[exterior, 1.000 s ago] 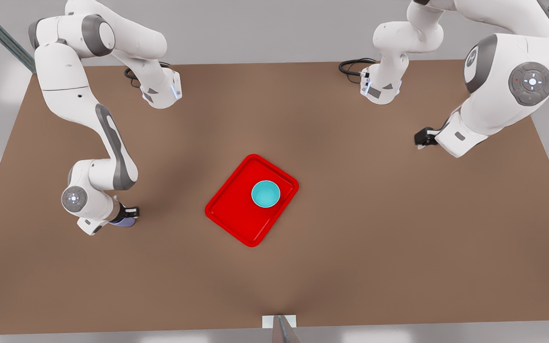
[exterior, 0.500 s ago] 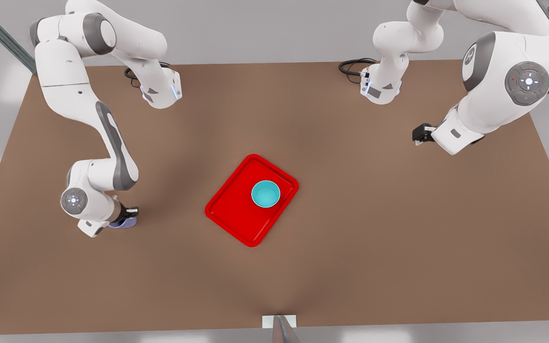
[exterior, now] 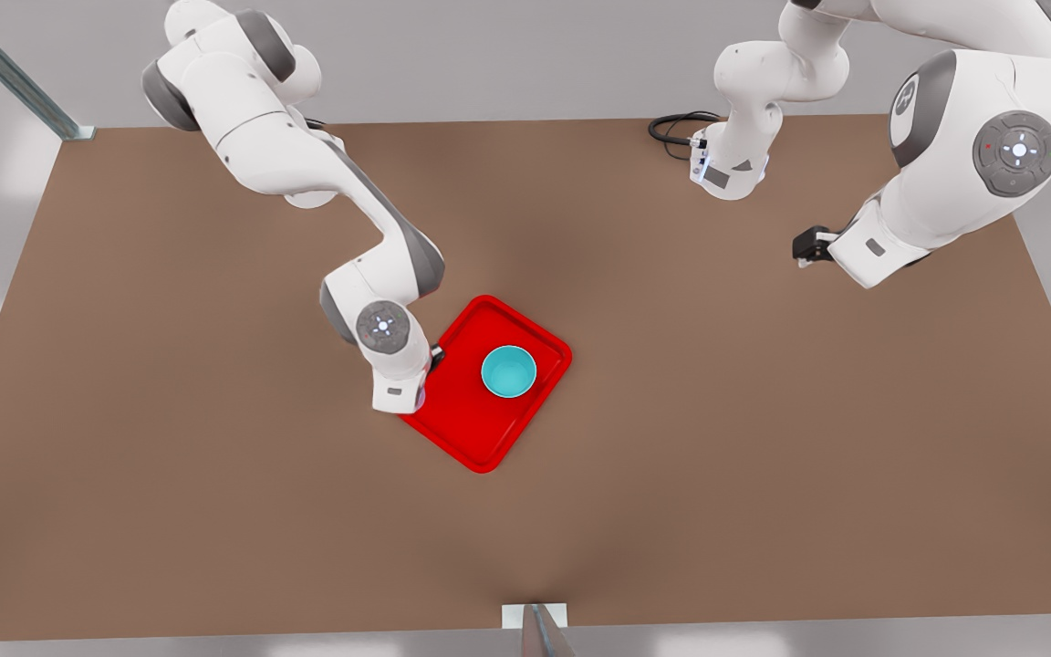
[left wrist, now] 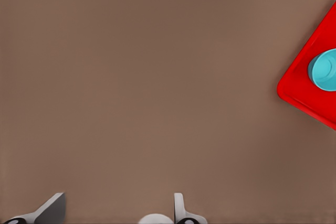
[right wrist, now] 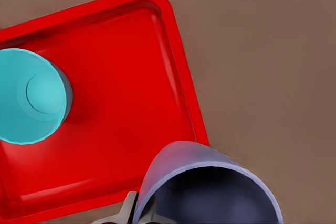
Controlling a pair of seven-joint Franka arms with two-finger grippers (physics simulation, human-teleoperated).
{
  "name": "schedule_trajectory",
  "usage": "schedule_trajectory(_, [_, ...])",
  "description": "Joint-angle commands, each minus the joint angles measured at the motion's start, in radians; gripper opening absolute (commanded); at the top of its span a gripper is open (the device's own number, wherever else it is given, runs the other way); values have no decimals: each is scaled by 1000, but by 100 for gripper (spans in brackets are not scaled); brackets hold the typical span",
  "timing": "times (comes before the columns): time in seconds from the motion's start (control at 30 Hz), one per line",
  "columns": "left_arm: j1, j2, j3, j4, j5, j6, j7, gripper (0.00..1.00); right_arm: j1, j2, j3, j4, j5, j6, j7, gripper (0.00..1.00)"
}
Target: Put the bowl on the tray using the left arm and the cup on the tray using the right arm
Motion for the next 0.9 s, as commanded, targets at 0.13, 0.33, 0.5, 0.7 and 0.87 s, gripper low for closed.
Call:
schedule_trajectory(0.13, [5,-3,2,0,0,-33,11,100,82,113,-7,98,-6,80,55,21])
schedule_trajectory(0.33, [5,-6,1,2,1,-35,11,100,102,184,-9,153,-37,109,50,21])
schedule_trajectory(0.5, [5,-4,1,2,1,-42,13,100,102,193,-9,150,-42,109,50,51])
schedule_trajectory(0.7, [3,-6,1,2,1,-51,11,100,97,190,-9,161,-42,109,38,100])
schedule_trajectory(0.87, [1,-6,1,3,1,-61,13,100,83,182,-7,210,-29,94,37,100])
